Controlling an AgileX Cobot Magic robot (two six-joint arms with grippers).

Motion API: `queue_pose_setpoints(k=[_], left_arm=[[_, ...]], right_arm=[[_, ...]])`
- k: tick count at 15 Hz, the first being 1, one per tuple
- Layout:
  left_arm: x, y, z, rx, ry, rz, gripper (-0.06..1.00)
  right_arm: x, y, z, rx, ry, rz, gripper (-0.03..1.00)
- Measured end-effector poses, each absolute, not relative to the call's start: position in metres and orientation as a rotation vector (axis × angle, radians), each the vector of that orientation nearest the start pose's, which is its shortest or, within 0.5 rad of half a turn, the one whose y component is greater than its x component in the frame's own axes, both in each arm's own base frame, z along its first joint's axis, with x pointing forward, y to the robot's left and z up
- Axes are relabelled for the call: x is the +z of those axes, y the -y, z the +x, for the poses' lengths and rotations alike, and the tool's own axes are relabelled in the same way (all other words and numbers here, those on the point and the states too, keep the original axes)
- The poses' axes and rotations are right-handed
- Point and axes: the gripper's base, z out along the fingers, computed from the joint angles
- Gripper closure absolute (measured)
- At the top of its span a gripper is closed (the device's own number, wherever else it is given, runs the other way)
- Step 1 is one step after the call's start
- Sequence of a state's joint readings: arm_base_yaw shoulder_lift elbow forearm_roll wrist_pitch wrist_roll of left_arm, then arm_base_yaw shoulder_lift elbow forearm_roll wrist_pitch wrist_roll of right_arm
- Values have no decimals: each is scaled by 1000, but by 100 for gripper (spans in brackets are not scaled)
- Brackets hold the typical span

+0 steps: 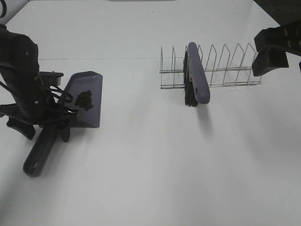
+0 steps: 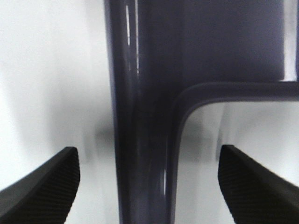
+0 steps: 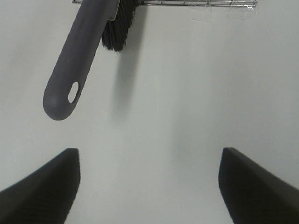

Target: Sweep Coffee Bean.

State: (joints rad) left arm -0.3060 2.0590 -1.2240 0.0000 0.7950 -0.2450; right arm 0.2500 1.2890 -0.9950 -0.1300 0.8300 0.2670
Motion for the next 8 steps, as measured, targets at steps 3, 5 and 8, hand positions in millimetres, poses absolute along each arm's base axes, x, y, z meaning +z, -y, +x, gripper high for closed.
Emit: queue_pose_setpoints(k=[3, 5, 8], left_arm=[[139, 110, 349, -27, -3054, 143, 20], [190, 104, 340, -4, -2950, 191, 19], [235, 92, 328, 77, -2844, 246, 19]], right_arm=[[297, -55, 249, 31, -2595, -58, 20], [296, -52, 248, -25, -2613, -102, 20], [295, -48, 245, -88, -2648, -151, 20]])
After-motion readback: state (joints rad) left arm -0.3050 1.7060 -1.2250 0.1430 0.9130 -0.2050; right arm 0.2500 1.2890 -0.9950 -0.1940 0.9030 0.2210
